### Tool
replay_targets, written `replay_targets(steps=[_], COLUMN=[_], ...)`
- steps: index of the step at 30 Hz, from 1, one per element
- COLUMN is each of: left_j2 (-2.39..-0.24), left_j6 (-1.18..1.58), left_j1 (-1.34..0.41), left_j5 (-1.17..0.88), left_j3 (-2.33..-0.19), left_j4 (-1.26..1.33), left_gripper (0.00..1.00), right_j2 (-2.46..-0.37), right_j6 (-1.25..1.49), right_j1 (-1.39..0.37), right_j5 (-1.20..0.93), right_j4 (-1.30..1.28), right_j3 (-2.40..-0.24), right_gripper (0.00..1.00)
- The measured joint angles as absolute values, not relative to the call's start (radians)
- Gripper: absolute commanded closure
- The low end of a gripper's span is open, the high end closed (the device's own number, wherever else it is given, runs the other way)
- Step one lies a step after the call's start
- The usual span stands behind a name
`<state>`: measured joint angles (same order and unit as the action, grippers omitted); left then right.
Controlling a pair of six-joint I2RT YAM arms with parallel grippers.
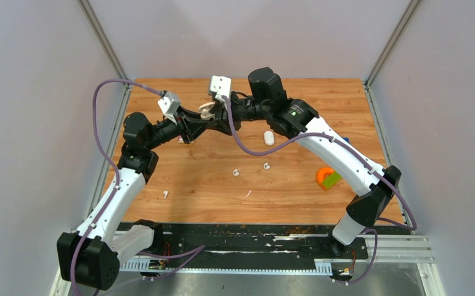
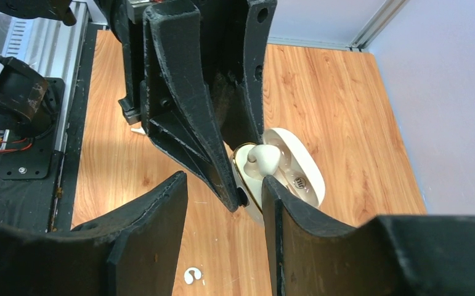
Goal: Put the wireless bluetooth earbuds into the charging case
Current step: Place the earbud in the charging case.
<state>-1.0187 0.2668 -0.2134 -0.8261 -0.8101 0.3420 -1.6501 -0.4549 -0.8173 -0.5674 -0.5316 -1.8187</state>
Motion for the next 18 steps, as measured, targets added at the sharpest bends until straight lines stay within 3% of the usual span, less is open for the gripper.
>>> replay_targets(steps=[18], left_j2=[-1.019], left_j6=[0.267], left_j1=[-0.214], left_j5=[-0.829], left_j3=[-0.810], left_j4=[0.342], left_gripper=[1.00], right_j2=[-1.686], right_j6=[-0.434], right_j1=[-0.817], right_j5=[-0.539], right_j4=[-0.522], right_j3=[-1.861], right_gripper=[0.51])
